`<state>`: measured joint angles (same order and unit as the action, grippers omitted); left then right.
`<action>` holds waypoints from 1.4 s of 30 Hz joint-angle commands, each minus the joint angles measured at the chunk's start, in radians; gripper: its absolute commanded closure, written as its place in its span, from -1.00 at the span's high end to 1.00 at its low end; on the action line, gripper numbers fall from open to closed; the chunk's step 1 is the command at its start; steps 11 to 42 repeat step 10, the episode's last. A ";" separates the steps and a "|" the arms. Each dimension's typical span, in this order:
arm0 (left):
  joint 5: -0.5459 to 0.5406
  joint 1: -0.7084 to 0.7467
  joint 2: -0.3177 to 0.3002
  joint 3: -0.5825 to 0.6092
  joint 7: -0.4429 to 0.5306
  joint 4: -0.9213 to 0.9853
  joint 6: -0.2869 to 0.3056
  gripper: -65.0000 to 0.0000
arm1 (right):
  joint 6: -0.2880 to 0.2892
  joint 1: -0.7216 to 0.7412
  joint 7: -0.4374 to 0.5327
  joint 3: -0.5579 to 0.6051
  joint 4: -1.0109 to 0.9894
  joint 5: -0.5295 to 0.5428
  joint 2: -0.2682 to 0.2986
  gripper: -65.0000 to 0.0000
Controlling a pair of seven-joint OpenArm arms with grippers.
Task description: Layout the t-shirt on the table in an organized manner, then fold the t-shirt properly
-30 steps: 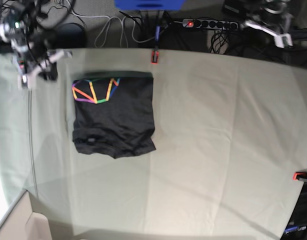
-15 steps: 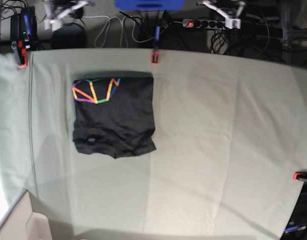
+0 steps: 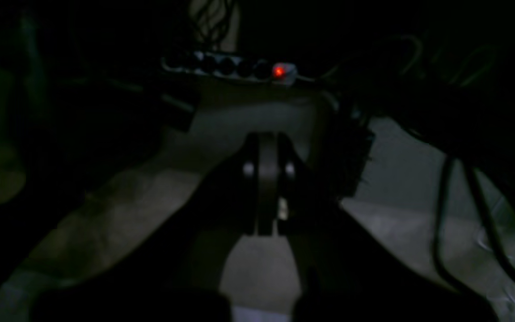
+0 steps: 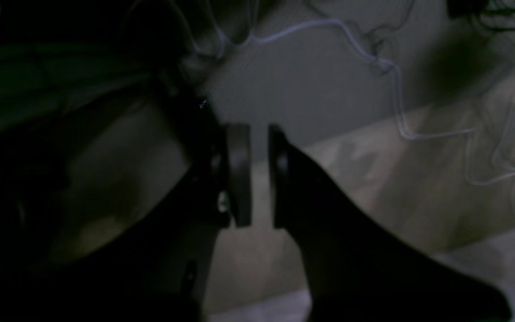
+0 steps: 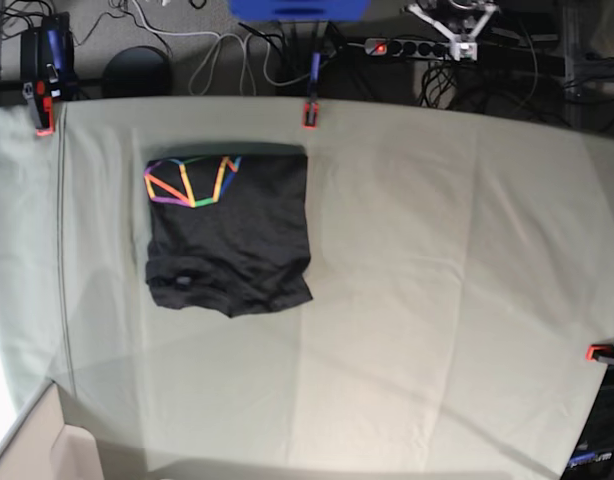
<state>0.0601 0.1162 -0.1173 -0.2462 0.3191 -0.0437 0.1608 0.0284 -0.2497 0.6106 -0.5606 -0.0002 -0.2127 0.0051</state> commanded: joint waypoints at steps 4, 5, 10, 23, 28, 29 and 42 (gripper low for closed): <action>0.002 -0.003 0.023 0.002 -0.102 -0.009 0.009 -1.00 | 0.002 -0.006 0.015 0.000 0.000 -0.006 -0.024 -0.81; 0.002 -0.005 0.028 0.002 -0.108 -0.009 0.009 -1.00 | 0.002 -0.004 -0.008 0.000 0.000 -0.006 -0.024 -0.81; 0.002 -0.023 0.029 0.002 -0.113 -0.008 0.000 -1.00 | 0.000 -0.020 -0.103 0.001 0.088 -0.006 -0.024 -0.85; 0.002 -0.023 0.029 0.002 -0.113 -0.008 0.000 -1.00 | 0.000 -0.020 -0.103 0.001 0.088 -0.006 -0.024 -0.85; 0.002 -0.023 0.029 0.002 -0.113 -0.008 0.000 -1.00 | 0.000 -0.020 -0.103 0.001 0.088 -0.006 -0.024 -0.85; 0.002 -0.023 0.029 0.002 -0.113 -0.008 0.000 -1.00 | 0.000 -0.020 -0.103 0.001 0.088 -0.006 -0.024 -0.85; 0.002 -0.023 0.029 0.002 -0.113 -0.008 0.000 -1.00 | 0.000 -0.020 -0.103 0.001 0.088 -0.006 -0.024 -0.85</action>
